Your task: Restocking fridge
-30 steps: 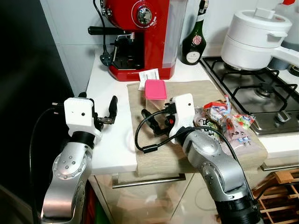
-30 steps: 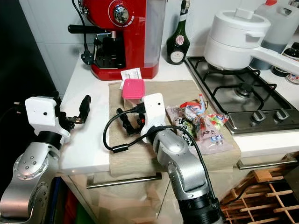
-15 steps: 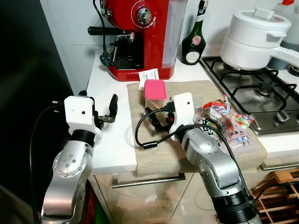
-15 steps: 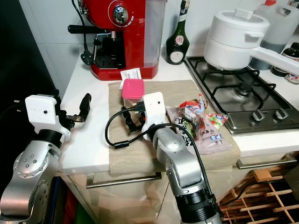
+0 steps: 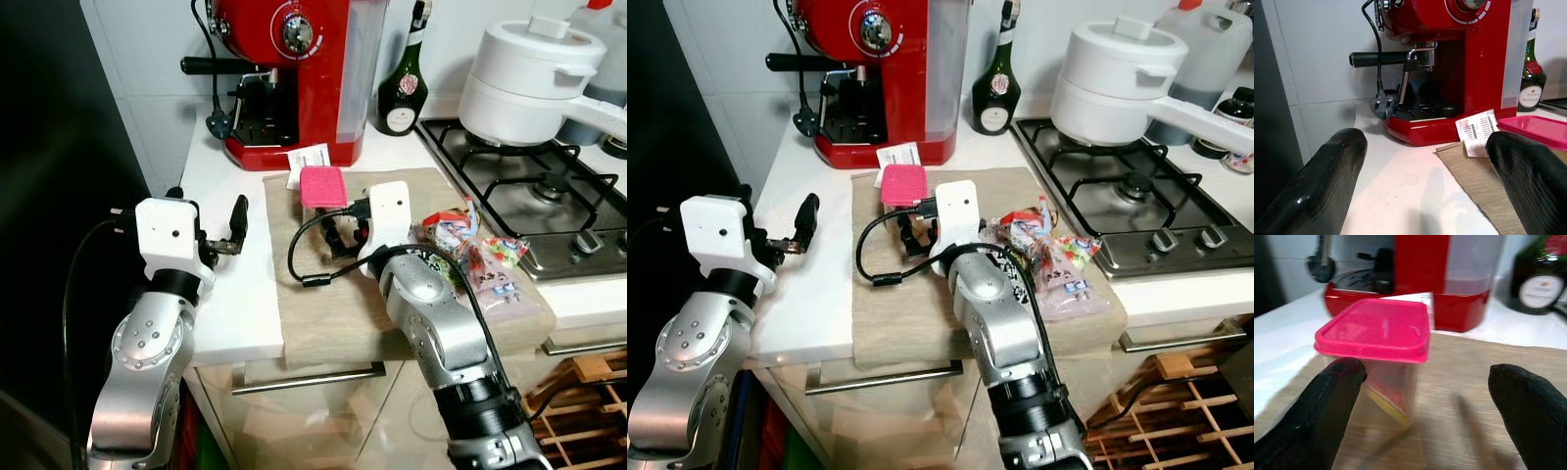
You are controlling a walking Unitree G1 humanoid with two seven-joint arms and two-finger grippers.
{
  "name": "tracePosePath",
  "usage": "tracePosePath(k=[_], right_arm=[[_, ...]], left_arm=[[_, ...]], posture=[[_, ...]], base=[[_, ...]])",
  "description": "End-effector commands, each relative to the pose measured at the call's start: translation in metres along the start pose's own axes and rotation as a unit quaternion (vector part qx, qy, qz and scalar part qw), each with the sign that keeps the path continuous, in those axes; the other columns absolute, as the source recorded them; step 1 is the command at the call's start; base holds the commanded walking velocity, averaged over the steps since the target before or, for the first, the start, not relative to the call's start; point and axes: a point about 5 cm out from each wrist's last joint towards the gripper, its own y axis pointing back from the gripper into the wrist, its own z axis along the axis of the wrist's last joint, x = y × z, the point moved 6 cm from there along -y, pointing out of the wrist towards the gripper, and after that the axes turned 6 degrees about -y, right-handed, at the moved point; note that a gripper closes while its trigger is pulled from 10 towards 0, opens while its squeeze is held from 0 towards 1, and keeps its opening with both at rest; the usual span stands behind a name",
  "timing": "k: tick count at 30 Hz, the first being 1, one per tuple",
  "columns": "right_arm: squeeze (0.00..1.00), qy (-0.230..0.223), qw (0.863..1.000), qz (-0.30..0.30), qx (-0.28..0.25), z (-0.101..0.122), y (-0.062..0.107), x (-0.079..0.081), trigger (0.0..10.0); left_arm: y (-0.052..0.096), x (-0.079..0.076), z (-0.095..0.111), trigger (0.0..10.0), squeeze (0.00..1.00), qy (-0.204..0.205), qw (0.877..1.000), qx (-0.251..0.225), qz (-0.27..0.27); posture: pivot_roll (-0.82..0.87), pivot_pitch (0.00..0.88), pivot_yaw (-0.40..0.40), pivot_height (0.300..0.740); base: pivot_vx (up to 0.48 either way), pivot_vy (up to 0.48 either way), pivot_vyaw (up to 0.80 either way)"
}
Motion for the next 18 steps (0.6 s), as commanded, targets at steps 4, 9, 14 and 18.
tracePosePath(k=[4, 9, 14, 18], right_arm=[[0.00, 0.016, 1.000, 0.002, -0.020, 0.010, -0.001, 0.002, 10.0], [0.00, 0.018, 0.999, 0.034, -0.027, 0.013, 0.002, 0.014, 10.0], [0.00, 0.027, 0.999, 0.042, -0.020, 0.014, 0.006, 0.016, 10.0], [0.00, 0.027, 0.999, 0.043, -0.011, 0.013, 0.011, 0.011, 10.0]], left_arm=[[-0.001, 0.000, -0.001, 10.0, 0.00, -0.001, 1.000, 0.006, -0.002], [0.000, -0.001, -0.001, 10.0, 0.00, 0.000, 1.000, 0.006, -0.002], [0.000, 0.000, -0.002, 10.0, 0.00, 0.000, 1.000, 0.007, -0.001], [0.001, -0.001, -0.002, 10.0, 0.00, 0.000, 1.000, 0.008, -0.001]], posture=[[-0.02, 0.000, 0.026, 0.740], [-0.02, 0.000, 0.023, 0.740], [-0.02, 0.000, 0.018, 0.740], [-0.02, 0.000, 0.014, 0.740]], base=[[0.000, 0.000, 0.00], [0.000, 0.000, 0.00], [0.000, 0.000, 0.00], [0.000, 0.000, 0.00]])
